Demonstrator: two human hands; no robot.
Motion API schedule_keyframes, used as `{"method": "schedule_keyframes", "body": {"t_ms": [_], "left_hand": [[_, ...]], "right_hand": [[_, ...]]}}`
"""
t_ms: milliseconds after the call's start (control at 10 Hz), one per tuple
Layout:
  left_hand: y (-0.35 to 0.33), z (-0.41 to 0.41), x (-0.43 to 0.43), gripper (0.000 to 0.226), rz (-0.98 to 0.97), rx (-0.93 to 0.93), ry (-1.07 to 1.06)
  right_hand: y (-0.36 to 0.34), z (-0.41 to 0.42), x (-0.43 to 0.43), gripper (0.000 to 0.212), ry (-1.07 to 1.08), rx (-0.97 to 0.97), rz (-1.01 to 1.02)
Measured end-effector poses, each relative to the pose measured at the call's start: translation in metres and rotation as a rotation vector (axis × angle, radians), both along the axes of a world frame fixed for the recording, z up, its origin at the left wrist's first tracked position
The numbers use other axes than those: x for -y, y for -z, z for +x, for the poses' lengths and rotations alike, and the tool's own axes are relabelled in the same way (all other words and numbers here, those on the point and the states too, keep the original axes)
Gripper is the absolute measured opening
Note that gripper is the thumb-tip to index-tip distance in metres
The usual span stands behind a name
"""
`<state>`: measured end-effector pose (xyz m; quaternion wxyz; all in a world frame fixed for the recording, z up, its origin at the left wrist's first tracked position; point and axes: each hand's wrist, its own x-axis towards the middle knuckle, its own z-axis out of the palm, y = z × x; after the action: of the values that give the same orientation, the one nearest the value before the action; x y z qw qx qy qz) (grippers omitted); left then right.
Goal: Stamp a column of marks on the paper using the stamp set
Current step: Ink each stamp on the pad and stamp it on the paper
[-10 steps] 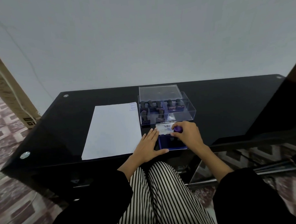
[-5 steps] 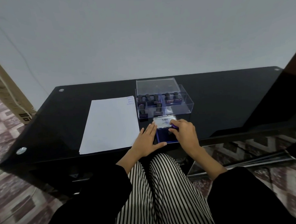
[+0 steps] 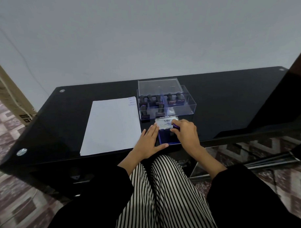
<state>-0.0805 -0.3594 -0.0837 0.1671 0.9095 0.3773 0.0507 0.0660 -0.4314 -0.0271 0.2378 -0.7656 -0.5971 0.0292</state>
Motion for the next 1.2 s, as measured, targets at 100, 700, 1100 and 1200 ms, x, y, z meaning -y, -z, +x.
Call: {"method": "schedule_keyframes", "body": {"t_ms": [100, 700, 1100, 1200], "left_hand": [[0.0, -0.001, 0.0, 0.088, 0.004, -0.001, 0.002], [0.002, 0.0, 0.001, 0.086, 0.007, 0.008, -0.006], [0.001, 0.0, 0.0, 0.087, 0.006, -0.01, -0.005], [0.002, 0.0, -0.001, 0.087, 0.01, -0.009, -0.005]], "right_hand": [[0.0, 0.0, 0.001, 0.029, 0.001, -0.003, 0.0], [-0.002, 0.002, -0.008, 0.028, 0.008, -0.011, -0.023], [0.008, -0.001, 0.006, 0.03, -0.004, -0.014, 0.026], [0.009, -0.001, 0.007, 0.03, -0.009, -0.017, 0.041]]}}
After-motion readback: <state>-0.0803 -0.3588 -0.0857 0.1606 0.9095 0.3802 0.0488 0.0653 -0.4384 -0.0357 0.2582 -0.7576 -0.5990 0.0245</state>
